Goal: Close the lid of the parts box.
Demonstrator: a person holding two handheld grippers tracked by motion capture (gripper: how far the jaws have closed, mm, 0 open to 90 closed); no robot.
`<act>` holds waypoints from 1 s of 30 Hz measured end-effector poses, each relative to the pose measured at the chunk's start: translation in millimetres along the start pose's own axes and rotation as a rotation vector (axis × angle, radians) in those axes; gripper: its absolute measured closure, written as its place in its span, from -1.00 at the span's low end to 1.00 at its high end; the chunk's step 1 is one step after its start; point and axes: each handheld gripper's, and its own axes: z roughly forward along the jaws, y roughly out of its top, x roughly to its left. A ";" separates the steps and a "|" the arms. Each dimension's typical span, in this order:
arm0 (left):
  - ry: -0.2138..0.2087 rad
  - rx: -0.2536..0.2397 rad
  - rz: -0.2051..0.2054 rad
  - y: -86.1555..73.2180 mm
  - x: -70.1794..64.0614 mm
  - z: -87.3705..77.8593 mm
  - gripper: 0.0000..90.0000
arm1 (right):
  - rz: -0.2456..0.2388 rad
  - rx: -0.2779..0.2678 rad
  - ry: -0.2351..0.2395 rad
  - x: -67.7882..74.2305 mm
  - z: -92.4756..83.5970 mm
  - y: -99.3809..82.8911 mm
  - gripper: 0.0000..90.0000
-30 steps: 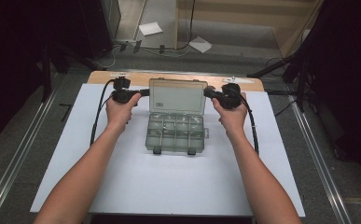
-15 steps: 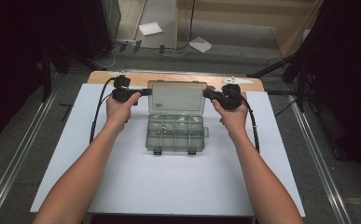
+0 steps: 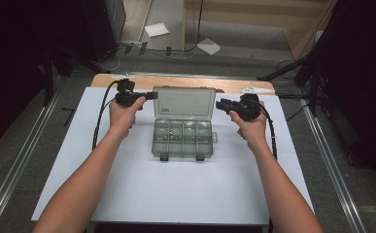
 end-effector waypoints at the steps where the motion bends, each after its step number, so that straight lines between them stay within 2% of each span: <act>1: 0.003 0.001 0.003 0.0 -1.0 -0.2 1.00 | 0.007 0.000 -0.003 -2.2 -1.2 -0.5 0.55; 5: 0.009 0.008 0.017 0.2 -3.9 -1.0 1.00 | 0.045 -0.002 -0.028 -3.7 -1.5 2.6 0.83; 9: 0.012 0.003 0.028 -0.7 -6.3 -1.4 1.00 | 0.045 -0.011 -0.048 4.7 3.9 10.0 1.00; 15: 0.011 -0.003 0.033 -2.6 -9.2 -4.5 1.00 | 0.063 -0.015 -0.074 13.8 11.3 17.1 1.00; 24: 0.000 -0.015 0.051 -8.9 -14.7 -11.0 1.00 | 0.061 -0.013 -0.057 16.7 6.4 14.8 1.00; 30: 0.007 -0.023 0.081 -14.3 -23.3 -15.4 1.00 | 0.046 -0.014 -0.044 20.7 1.9 11.5 1.00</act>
